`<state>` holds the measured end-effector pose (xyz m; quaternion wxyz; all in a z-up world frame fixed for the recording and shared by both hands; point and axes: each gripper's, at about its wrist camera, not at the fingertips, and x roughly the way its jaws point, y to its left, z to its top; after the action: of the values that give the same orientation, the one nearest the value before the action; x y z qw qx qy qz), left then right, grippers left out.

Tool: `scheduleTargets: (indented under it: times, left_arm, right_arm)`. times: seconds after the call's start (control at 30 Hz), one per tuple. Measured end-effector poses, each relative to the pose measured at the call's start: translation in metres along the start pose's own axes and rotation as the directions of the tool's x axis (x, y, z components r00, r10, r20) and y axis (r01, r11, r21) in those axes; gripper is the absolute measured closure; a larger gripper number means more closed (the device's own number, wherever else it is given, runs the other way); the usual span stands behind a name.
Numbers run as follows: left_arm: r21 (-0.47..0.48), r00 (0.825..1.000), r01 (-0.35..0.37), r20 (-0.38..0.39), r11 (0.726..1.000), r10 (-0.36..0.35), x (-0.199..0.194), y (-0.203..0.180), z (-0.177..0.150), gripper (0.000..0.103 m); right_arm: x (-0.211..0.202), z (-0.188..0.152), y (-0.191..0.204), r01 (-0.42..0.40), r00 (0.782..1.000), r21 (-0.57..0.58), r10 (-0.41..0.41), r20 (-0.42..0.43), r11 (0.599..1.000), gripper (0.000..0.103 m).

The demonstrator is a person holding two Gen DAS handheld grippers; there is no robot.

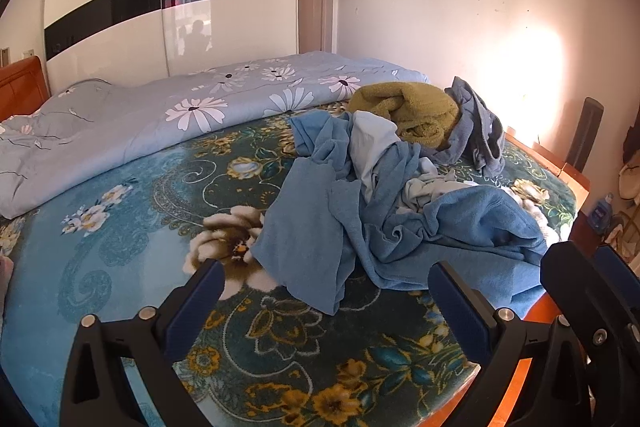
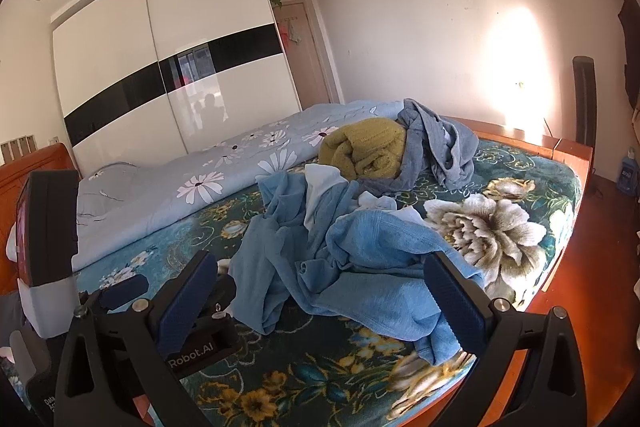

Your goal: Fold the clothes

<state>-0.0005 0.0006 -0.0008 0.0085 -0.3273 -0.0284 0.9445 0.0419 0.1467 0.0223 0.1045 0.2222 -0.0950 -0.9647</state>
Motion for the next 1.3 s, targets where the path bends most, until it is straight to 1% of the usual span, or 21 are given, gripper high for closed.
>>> scheduleTargets:
  times: [0.67, 1.3]
  left_arm:
    - [0.048, 1.0, -0.025, -0.013, 0.999, 0.026, 0.004, -0.01, -0.003, 0.0]
    - [0.048, 0.999, -0.033, -0.031, 0.998, 0.035, 0.009, -0.012, -0.001, 0.0]
  right_arm:
    - [0.006, -0.006, -0.004, -0.003, 1.0, 0.013, 0.003, -0.023, 1.0, 0.0]
    - [0.009, -0.002, -0.004, -0.005, 0.999, 0.013, 0.005, -0.047, 1.0, 0.0]
